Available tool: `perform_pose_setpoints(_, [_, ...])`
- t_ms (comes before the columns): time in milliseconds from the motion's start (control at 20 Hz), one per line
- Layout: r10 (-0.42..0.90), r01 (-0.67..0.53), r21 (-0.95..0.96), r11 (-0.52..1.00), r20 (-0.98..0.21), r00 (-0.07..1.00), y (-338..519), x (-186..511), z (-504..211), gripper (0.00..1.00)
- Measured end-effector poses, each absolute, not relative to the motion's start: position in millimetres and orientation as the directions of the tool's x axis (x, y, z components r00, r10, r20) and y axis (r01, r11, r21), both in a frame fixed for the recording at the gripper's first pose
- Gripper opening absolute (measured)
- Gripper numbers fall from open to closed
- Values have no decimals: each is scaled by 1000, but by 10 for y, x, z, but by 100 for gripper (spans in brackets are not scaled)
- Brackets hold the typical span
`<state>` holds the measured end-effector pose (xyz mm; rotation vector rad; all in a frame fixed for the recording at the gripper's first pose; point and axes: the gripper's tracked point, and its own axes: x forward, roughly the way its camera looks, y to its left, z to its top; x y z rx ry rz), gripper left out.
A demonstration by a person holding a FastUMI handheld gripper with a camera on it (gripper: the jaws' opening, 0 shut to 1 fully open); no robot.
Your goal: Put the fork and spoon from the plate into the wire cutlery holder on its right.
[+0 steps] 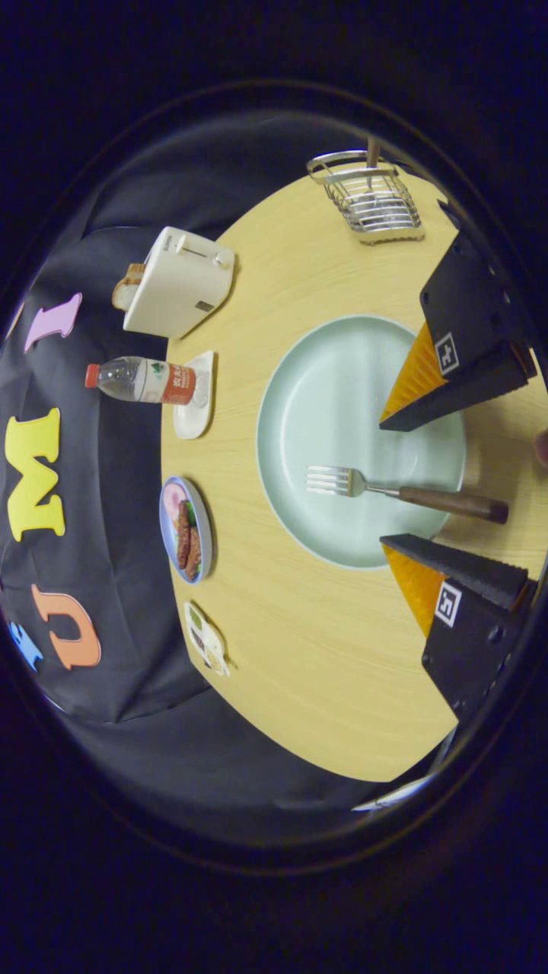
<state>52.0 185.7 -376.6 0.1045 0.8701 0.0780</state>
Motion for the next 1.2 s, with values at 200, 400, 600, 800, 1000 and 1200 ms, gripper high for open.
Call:
perform_pose_setpoints(200, [97, -5, 120, 993, -781, 617, 1864, 505, -3894, 56])
perform_pose_setpoints(400, [95, -6, 115, 993, -794, 600, 1787, 491, -3969, 35])
perform_pose_setpoints(600, [81, 11, 107, 994, -817, 571, 1682, 501, -3999, 2])
perform_pose_setpoints(800, [105, -17, 114, 993, -828, 551, 1555, 466, -3807, 1])
perform_pose_setpoints(1000, [112, -68, 90, 994, -861, 495, 1307, 395, -3467, 1])
perform_pose_setpoints(1200, [132, -56, 120, 991, -870, 475, 958, 326, -2952, 1])
